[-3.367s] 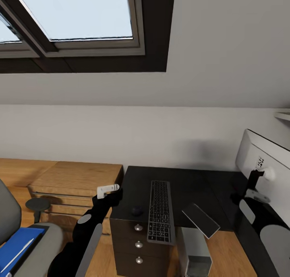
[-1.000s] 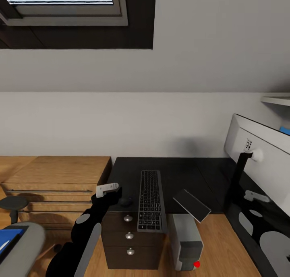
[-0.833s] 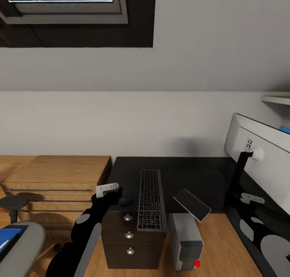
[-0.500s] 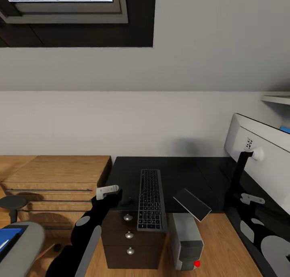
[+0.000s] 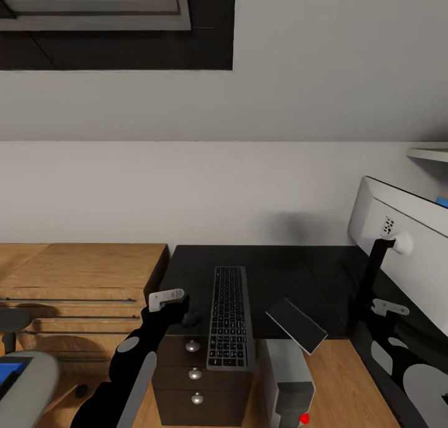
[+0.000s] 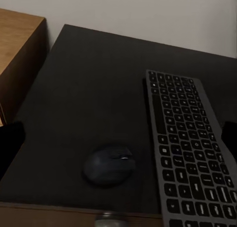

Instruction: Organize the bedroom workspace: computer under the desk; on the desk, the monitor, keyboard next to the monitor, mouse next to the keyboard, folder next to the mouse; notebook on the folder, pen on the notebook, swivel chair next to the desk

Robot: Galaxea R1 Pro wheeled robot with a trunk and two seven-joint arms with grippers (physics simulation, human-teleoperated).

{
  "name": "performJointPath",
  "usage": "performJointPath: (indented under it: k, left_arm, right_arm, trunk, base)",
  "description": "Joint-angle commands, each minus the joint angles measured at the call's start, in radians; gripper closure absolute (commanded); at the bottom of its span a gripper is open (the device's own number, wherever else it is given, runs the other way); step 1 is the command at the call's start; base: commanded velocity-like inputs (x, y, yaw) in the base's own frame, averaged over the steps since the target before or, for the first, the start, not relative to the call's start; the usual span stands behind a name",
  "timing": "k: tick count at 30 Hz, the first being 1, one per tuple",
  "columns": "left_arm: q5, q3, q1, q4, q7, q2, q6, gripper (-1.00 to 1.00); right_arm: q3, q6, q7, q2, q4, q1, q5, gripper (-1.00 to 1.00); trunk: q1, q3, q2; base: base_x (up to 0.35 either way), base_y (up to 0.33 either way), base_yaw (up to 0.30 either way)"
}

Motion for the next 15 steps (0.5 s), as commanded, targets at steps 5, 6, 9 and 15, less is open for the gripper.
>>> performJointPath:
  k: [5, 6, 9, 15]
  left_arm:
    - [0.011, -0.001, -0.001, -0.001, 0.009, 0.000, 0.004, -1.00]
    - [0.011, -0.001, -0.001, -0.001, 0.009, 0.000, 0.004, -1.00]
    - [0.011, -0.001, -0.001, -0.001, 0.009, 0.000, 0.004, -1.00]
    - [0.011, -0.001, -0.001, 0.000, 0.009, 0.000, 0.004, -1.00]
  right_arm:
    - [-0.003, -0.002, 0.003, 0.000, 0.001, -0.001, -0.003, -1.00]
    - [-0.002, -0.002, 0.003, 0.000, 0.001, -0.001, -0.003, -1.00]
    - [-0.002, -0.002, 0.003, 0.000, 0.001, -0.001, -0.003, -1.00]
    - [-0.002, -0.002, 0.002, -0.001, 0.001, -0.001, -0.004, -1.00]
  trunk:
    - [0.000, -0.001, -0.001]
    - [0.000, -0.001, -0.001]
    - [0.000, -0.001, -0.001]
    - [0.000, -0.001, -0.001]
  base:
    - [0.173, -0.025, 0.000]
    - [0.269, -0.062, 0.000]
    - [0.205, -0.052, 0.000]
    - [0.131, -0.090, 0.000]
